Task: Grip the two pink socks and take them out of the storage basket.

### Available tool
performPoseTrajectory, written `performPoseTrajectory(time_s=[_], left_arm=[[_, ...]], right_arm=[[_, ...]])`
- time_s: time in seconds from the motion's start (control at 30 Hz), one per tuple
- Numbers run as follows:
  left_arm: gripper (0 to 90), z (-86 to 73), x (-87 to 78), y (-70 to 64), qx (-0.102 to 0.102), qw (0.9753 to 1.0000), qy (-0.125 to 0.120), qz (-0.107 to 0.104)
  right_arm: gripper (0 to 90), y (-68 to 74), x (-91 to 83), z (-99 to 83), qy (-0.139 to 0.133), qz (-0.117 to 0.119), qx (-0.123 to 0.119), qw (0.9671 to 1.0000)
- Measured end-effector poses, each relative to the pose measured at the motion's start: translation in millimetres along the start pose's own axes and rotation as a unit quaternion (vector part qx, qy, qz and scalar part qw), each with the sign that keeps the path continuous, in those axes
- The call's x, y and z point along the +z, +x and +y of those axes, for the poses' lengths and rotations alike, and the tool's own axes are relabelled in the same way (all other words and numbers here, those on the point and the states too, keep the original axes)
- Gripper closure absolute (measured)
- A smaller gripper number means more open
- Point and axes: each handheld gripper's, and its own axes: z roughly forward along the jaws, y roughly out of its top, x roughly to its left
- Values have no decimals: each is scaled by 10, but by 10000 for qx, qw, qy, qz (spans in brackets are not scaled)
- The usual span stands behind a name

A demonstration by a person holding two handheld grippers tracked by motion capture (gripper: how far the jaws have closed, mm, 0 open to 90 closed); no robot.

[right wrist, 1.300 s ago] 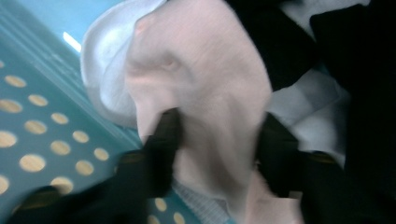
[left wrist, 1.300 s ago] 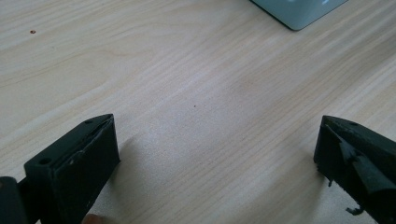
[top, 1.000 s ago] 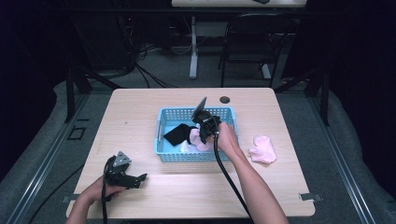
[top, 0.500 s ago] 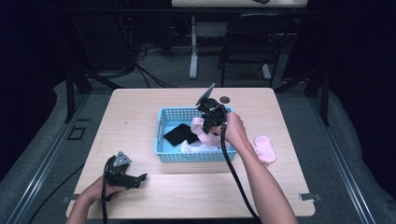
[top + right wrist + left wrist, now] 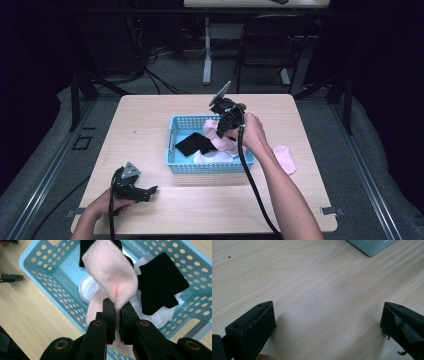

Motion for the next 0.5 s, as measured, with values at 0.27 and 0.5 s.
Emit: performPoseTrajectory(time_s=[0.27, 0.5], left_arm=[[0, 0, -1, 1, -1, 10000, 4, -14], [0, -1, 0, -2, -18, 10000, -4, -17]], right_arm=[[844, -13, -210, -4, -145, 20, 32, 9999], [843, -52, -414, -22, -239, -18, 64, 9997]])
